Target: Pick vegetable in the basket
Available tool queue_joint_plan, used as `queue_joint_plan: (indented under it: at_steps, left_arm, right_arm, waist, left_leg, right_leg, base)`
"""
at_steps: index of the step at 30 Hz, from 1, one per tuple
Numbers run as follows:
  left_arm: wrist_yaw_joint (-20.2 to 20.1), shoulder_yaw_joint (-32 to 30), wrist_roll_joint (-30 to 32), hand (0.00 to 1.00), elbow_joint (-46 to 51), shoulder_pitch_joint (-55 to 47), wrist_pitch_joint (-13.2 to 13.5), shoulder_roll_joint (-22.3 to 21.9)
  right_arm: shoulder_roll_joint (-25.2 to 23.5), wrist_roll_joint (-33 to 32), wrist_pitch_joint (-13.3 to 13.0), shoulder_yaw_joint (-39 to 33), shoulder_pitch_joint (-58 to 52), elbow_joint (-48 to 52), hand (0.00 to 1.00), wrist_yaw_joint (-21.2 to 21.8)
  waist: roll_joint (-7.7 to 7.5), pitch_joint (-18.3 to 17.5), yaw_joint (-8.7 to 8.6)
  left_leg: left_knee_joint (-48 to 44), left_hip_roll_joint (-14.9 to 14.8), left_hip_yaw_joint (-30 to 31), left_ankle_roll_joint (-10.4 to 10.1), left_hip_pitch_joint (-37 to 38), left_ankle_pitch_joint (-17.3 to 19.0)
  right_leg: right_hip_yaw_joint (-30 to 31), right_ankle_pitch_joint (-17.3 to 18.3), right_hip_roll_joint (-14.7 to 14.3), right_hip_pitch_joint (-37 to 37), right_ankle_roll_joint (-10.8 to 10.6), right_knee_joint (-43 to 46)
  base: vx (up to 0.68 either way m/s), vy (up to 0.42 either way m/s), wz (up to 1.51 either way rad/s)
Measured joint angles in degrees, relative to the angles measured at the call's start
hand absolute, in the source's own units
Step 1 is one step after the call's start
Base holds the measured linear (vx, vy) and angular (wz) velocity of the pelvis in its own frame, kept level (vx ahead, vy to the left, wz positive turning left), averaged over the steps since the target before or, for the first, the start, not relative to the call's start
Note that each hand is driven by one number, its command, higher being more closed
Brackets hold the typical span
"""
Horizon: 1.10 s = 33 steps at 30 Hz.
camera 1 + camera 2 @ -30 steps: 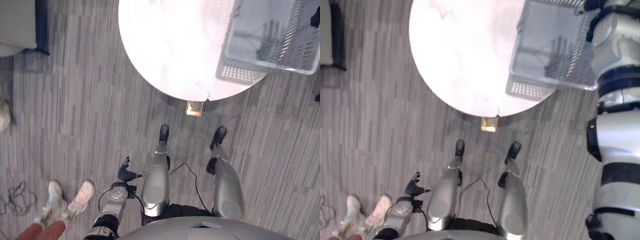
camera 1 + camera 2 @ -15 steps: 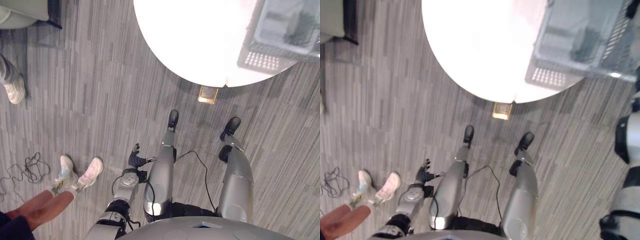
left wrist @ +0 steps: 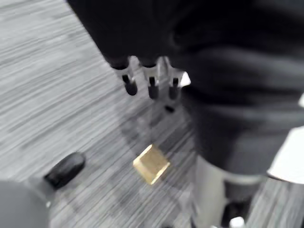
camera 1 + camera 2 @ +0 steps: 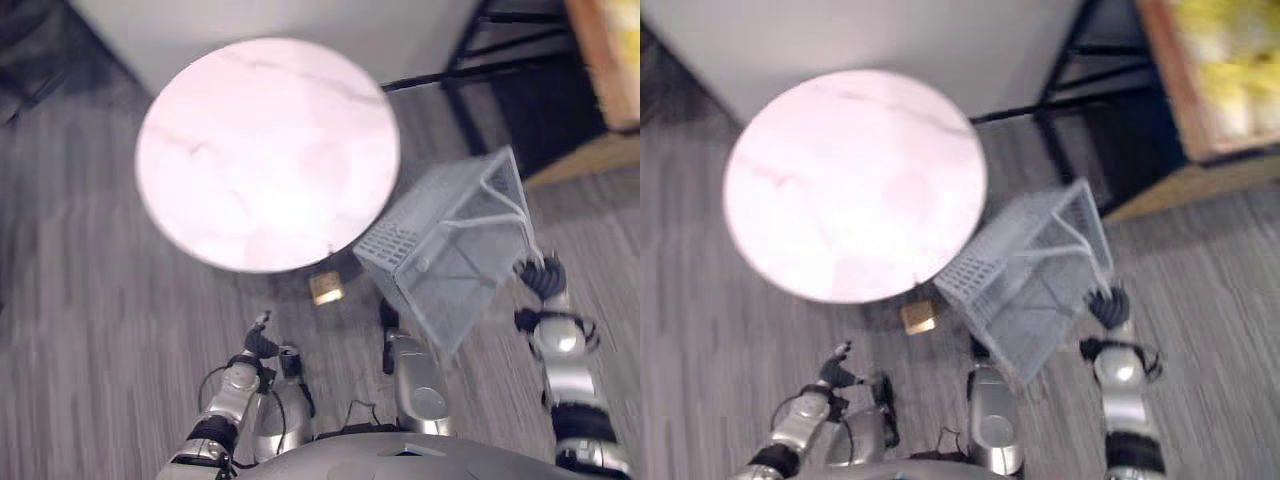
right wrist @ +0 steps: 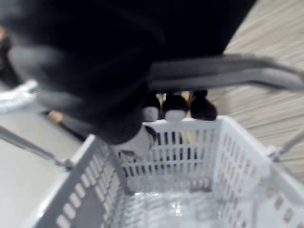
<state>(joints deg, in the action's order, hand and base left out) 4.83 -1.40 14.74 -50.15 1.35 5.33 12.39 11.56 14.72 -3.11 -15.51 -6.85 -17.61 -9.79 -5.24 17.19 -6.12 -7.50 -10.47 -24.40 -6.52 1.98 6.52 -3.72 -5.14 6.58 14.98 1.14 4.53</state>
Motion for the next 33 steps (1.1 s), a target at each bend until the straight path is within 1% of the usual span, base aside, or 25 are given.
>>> queue_joint_plan:
  at_steps: [1,2,3,4,5,6,7,8,9,10,11,12,15,16,20,23,24,25,26,27,28,29,30,31,33]
  left_arm:
    - [0.0,-1.2,0.2,0.00,-0.2,0.1,0.0,0.1]
    - [0.1,-3.7,0.1,0.00,-0.3,-0.8,0.0,0.5]
    - [0.1,-4.3,0.0,0.00,-0.2,-2.2,-0.1,1.2]
    - [0.1,-4.7,0.0,0.00,-0.2,-2.8,-0.1,2.0]
    - [0.1,-6.6,0.0,0.00,-1.8,-4.7,-0.1,3.5]
    - [0.1,-7.9,-0.1,0.00,-2.7,-4.3,0.0,2.9]
    - [0.3,-8.1,-0.2,0.00,-2.8,-4.6,0.3,0.9]
    - [0.3,-8.7,-0.4,0.00,-4.0,-5.4,-0.3,-0.7]
    - [0.3,-9.3,-0.4,0.00,-5.6,-5.6,-0.6,-1.4]
    - [0.4,-10.6,-0.4,0.00,-6.7,-5.9,-0.8,-3.3]
    - [0.4,-10.7,-0.4,0.00,-6.8,-5.8,-0.8,-3.4]
    - [0.5,-11.1,-0.4,0.00,-7.5,-6.6,-1.0,-5.3]
    - [1.8,-11.4,-1.1,0.00,-7.4,-8.0,-1.1,-7.9]
    - [2.3,-10.8,-2.3,0.00,-7.3,-8.3,-0.9,-8.5]
    - [2.7,-10.1,-5.6,0.00,-7.0,-7.9,0.1,-8.1]
    - [2.7,-9.9,-6.8,0.00,-6.9,-7.2,0.1,-8.1]
    - [2.7,-9.9,-6.8,0.00,-6.9,-7.8,0.1,-8.4]
    - [2.7,-9.9,-7.0,0.00,-6.8,-8.0,0.1,-8.5]
    - [2.6,-10.0,-7.3,0.00,-6.7,-8.4,0.1,-8.2]
    - [2.7,-10.0,-7.3,0.00,-6.8,-8.6,0.1,-8.4]
    - [2.6,-10.1,-7.4,0.00,-6.9,-8.7,0.1,-8.3]
    - [2.7,-10.0,-7.4,0.00,-7.2,-8.7,0.1,-7.7]
    - [2.6,-9.9,-7.4,0.00,-7.4,-9.3,-0.2,-6.9]
    - [2.6,-9.8,-7.3,0.00,-7.4,-10.0,-0.7,-6.5]
    - [2.6,-9.1,-7.1,0.00,-7.3,-10.8,-1.3,-5.8]
  right_arm:
    - [-0.5,0.0,0.3,-0.3,-0.8,-0.6,1.00,-0.1]
    - [-0.4,0.1,0.4,-2.8,-0.9,-2.7,1.00,-0.9]
    - [0.1,-0.1,0.4,-3.6,-1.8,-5.0,1.00,-0.6]
    - [0.4,-0.4,0.4,-3.4,-2.3,-6.7,1.00,-0.3]
    - [-1.6,-1.1,0.4,-1.1,-0.1,-10.5,1.00,0.5]
    - [-3.2,-1.1,0.4,-0.9,1.5,-13.0,1.00,0.7]
    - [-3.5,-1.5,0.1,-0.6,2.7,-14.4,1.00,0.9]
    - [-4.6,-2.7,-0.3,1.2,2.5,-17.8,1.00,1.9]
    - [-5.8,-3.0,-0.3,1.7,2.9,-20.3,1.00,2.4]
    - [-7.0,-4.6,-0.2,3.3,2.3,-22.2,1.00,3.0]
    - [-7.0,-4.7,-0.3,3.4,2.1,-22.4,1.00,3.0]
    - [-6.3,-5.3,-0.2,4.5,1.9,-25.2,1.00,3.0]
    - [-4.1,-9.0,0.6,3.8,2.9,-31.7,1.00,2.9]
    - [-3.7,-10.2,0.9,2.3,2.4,-33.4,1.00,2.8]
    - [-3.6,-12.3,2.1,-1.1,-0.7,-34.2,1.00,1.7]
    - [-3.7,-12.2,2.1,-1.0,-0.3,-35.6,1.00,1.7]
    - [-3.8,-12.2,2.3,-1.1,-0.4,-36.8,1.00,1.7]
    - [-3.8,-12.2,2.5,-1.1,-0.3,-37.4,1.00,1.7]
    - [-3.9,-12.0,2.7,-0.9,-0.5,-38.3,1.00,1.9]
    - [-4.0,-11.4,2.7,-1.0,-0.5,-38.6,1.00,1.9]
    - [-4.1,-11.1,2.7,-1.1,-0.6,-38.6,1.00,1.8]
    - [-4.5,-11.1,2.7,-1.7,-0.3,-38.7,1.00,1.8]
    - [-5.2,-11.1,2.7,-2.1,-0.5,-39.1,1.00,1.8]
    - [-5.8,-11.2,2.7,-2.3,-1.1,-39.8,1.00,1.8]
    - [-6.3,-11.2,2.7,-2.3,-2.5,-39.9,1.00,1.9]
  waist:
    - [0.50,-0.5,-0.23]
    - [0.95,-0.7,-0.71]
    - [-0.35,-2.1,-0.72]
    - [-2.05,-3.4,-0.44]
    - [-3.41,-4.8,1.25]
    - [-3.55,-4.7,2.89]
    - [-1.27,-4.7,2.64]
    - [-0.89,-6.8,2.72]
    - [0.16,-7.4,3.99]
    - [1.59,-7.2,3.41]
    - [1.76,-7.1,3.36]
    - [2.62,-6.7,3.83]
    - [6.04,-7.3,5.66]
    - [6.59,-7.4,5.62]
    - [6.56,-7.4,5.56]
    - [6.58,-7.1,7.55]
    - [6.62,-7.2,8.86]
    - [6.57,-7.2,9.32]
    - [5.81,-8.0,10.03]
    - [5.13,-8.8,9.88]
    - [4.72,-9.3,9.57]
    - [4.27,-9.0,9.27]
    - [3.21,-8.2,8.46]
    - [2.74,-7.7,7.95]
    - [2.17,-7.8,6.93]
  left_leg:
    - [-0.2,-0.9,-2.7,0.4,0.8,0.2]
    - [-0.1,-2.8,-8.7,-0.4,4.7,0.8]
    - [-1.5,-2.1,-13.0,-1.8,7.5,2.1]
    - [-3.5,-2.3,-15.7,-1.8,8.2,3.1]
    - [-8.0,-3.6,-19.1,0.0,7.4,7.1]
    - [-0.5,-0.4,-20.4,1.3,6.8,8.0]
    - [3.4,-0.7,-22.4,4.0,5.8,4.3]
    - [1.1,-1.1,-26.3,-0.7,7.1,1.0]
    - [-2.2,-3.2,-29.8,-1.6,8.2,2.4]
    - [-11.0,-7.6,-32.2,-0.4,9.0,3.1]
    - [-12.2,-8.1,-31.9,0.1,8.9,3.3]
    - [-22.0,-11.3,-23.4,3.6,6.8,5.0]
    - [-19.2,-2.2,3.4,0.8,2.5,9.9]
    - [-16.7,-0.2,6.3,0.7,1.0,10.1]
    - [-10.3,3.0,4.6,1.6,-6.2,8.6]
    - [-5.2,4.9,2.3,2.3,-11.9,2.4]
    - [-5.3,4.6,1.7,3.9,-11.6,-1.2]
    - [-5.7,4.5,1.4,5.3,-10.7,-1.7]
    - [-6.1,5.0,0.8,7.7,-9.5,0.2]
    - [-6.5,5.8,0.7,9.4,-8.9,2.5]
    - [-6.4,6.2,0.7,10.0,-8.7,3.4]
    - [-6.5,7.2,0.7,10.8,-6.7,4.8]
    - [-6.1,8.3,2.1,10.5,-3.3,5.8]
    - [-4.8,8.9,3.3,10.4,0.4,6.5]
    - [-2.9,9.6,6.1,10.2,4.8,7.4]
  right_leg:
    - [-4.4,2.2,0.3,0.0,2.5,0.2]
    - [-16.4,6.8,3.6,2.2,5.2,11.3]
    - [-23.6,8.0,6.8,1.8,9.7,17.3]
    - [-26.0,9.1,5.6,1.6,11.3,16.7]
    - [-21.0,4.6,0.3,-0.9,13.3,5.4]
    - [-28.9,9.2,1.7,-1.8,14.7,4.9]
    - [-36.5,12.9,4.8,-1.5,14.5,13.2]
    - [-37.4,12.7,9.3,-3.1,4.2,18.3]
    - [-34.8,12.4,7.1,-3.4,0.4,16.3]
    - [-30.8,12.0,3.2,-4.2,2.4,13.3]
    - [-30.2,12.0,2.8,-4.3,2.6,13.1]
    - [-24.5,12.2,-0.2,-5.2,3.7,11.1]
    - [-14.3,10.8,-5.3,-7.8,2.6,6.2]
    - [-12.6,10.4,-5.9,-9.3,2.2,4.6]
    - [-10.9,10.4,-6.5,-14.1,2.0,-2.3]
    - [-8.7,10.0,-7.3,-16.7,1.2,-5.2]
    - [-7.4,10.2,-8.0,-18.7,0.6,-5.4]
    - [-6.4,10.7,-8.1,-19.4,-0.3,-5.2]
    - [-5.1,13.2,-7.3,-19.5,-2.0,-2.4]
    - [-4.7,17.5,-5.8,-17.1,-5.9,4.8]
    - [-4.5,19.3,-5.2,-15.2,-8.2,9.8]
    - [-2.3,20.6,-3.5,-9.5,-12.0,25.0]
    - [0.0,17.2,-2.1,-6.0,-15.4,37.5]
    - [0.1,13.3,-1.4,-4.4,-15.8,45.5]
    - [-2.3,13.5,0.8,-3.0,-15.7,52.4]
  base:
    - [0.00,0.009,-2.21]
    - [0.05,0.035,-2.13]
    - [0.08,0.037,-2.44]
    - [0.04,-0.085,-2.69]
    - [-0.06,-0.143,-2.89]
    - [-0.07,-0.133,-2.96]
    - [-0.07,-0.068,-2.80]
    - [0.00,-0.094,-2.56]
    - [0.08,-0.244,-2.59]
    - [0.10,-0.216,-1.58]
    - [0.13,-0.247,-1.81]
    - [0.11,-0.092,-1.97]
    - [0.16,-0.066,-2.13]
    - [0.22,-0.073,-1.45]
    - [0.18,-0.021,-0.68]
    - [0.22,0.073,-0.72]
    - [0.24,0.107,-0.61]
    - [0.34,0.152,-0.67]
    - [0.34,0.156,-0.36]
    - [0.35,0.155,-0.20]
    - [0.36,0.154,0.03]
    - [0.40,0.140,0.33]
    - [0.50,0.142,0.59]
    - [0.54,0.086,0.84]
    - [0.39,0.013,0.82]
